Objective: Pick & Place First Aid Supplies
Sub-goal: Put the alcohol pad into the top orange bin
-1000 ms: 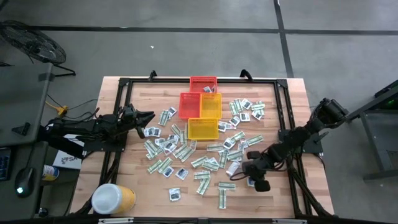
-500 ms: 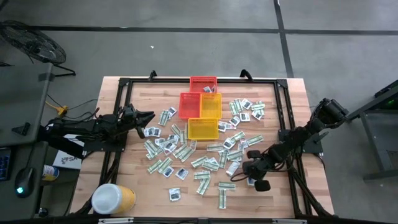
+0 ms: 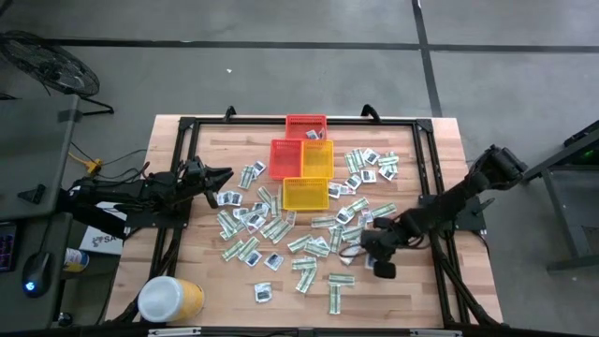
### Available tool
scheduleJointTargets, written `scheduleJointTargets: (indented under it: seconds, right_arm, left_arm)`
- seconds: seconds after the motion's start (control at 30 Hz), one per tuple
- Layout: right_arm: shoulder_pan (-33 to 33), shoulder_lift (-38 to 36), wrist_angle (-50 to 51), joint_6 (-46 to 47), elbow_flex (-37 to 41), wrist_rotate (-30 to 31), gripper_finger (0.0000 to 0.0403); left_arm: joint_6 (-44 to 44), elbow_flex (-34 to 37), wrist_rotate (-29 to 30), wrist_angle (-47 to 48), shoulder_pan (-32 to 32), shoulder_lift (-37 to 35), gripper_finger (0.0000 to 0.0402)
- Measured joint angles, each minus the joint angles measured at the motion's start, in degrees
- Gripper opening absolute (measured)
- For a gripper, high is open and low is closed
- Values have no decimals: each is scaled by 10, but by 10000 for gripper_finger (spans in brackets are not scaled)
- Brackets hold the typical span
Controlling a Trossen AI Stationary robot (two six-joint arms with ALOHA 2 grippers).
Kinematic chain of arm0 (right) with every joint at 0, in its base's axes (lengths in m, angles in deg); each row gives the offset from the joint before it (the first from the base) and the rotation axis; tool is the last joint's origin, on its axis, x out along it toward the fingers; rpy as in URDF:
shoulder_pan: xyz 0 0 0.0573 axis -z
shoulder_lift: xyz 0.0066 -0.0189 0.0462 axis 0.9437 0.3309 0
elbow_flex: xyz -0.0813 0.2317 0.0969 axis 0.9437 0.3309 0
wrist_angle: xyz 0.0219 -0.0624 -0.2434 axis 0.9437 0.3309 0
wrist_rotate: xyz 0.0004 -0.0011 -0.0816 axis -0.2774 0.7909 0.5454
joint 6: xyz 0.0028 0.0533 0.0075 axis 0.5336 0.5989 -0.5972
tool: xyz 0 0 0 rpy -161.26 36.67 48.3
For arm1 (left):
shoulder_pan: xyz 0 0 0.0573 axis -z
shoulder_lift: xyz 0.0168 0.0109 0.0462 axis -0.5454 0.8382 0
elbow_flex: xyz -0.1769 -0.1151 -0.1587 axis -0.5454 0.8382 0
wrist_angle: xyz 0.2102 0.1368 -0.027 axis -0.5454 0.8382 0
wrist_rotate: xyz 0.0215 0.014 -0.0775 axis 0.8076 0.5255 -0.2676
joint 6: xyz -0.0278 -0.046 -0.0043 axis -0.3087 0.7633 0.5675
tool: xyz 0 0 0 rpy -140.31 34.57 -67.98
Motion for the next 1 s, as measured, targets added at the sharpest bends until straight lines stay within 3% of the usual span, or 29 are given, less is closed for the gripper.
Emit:
scheduleJointTargets:
  seconds: [0.63, 1.0]
  right_arm:
    - [207, -40, 36, -143, -144, 11, 0]
    - [384, -40, 17, -187, -214, 53, 0]
  left_arm:
    - [0, 0, 0, 0, 0, 0, 73]
    - [0, 0, 0, 0, 0, 0, 73]
